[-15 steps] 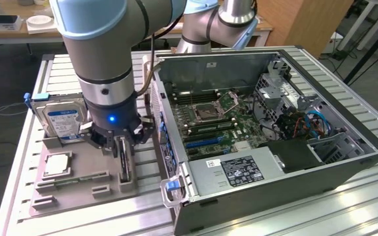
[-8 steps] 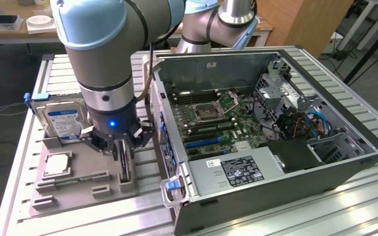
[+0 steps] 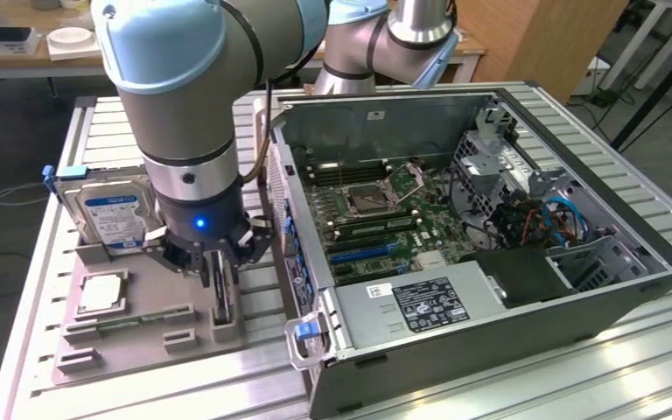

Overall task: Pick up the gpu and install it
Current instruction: 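Pick up the gpu and move the gpu toward the slot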

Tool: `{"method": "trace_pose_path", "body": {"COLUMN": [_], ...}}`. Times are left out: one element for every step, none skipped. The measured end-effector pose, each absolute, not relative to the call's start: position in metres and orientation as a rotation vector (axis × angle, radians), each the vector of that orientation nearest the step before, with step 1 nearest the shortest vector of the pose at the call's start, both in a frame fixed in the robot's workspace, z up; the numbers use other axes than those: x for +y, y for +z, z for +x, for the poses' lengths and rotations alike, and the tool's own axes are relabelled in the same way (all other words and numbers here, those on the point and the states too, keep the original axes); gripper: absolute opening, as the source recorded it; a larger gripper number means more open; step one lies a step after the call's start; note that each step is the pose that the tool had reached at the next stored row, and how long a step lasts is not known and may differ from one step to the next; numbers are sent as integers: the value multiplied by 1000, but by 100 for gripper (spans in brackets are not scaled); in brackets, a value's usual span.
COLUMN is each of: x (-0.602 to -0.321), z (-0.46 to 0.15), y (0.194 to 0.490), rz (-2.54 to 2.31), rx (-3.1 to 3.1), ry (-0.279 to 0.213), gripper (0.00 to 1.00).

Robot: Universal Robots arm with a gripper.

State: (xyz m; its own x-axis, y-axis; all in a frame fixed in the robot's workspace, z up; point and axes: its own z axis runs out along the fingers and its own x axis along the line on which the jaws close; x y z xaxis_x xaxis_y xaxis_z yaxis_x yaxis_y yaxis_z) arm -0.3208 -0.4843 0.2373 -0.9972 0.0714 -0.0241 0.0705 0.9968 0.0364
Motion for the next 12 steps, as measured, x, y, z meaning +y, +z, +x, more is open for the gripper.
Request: {"method": "trace_pose_path", "body": {"x": [-484, -484, -484, -484, -484, -484, -484, -484, -484, -484, -484, -484], "z": [-321, -321, -321, -321, -321, -321, -321, -321, -321, -321, -321, -321], "y": [237, 237, 237, 237, 237, 237, 237, 237, 237, 237, 237, 237], "rz": [111, 111, 111, 111, 111, 111, 111, 111, 111, 111, 111, 111], "rx": [3114, 3114, 3114, 3114, 3114, 3114, 3114, 3114, 3114, 3114, 3114, 3114], "ry": [55, 55, 55, 55, 55, 55, 55, 55, 55, 55, 55, 55], "gripper": [42, 42, 42, 42, 42, 42, 42, 42, 42, 42, 40, 40]}}
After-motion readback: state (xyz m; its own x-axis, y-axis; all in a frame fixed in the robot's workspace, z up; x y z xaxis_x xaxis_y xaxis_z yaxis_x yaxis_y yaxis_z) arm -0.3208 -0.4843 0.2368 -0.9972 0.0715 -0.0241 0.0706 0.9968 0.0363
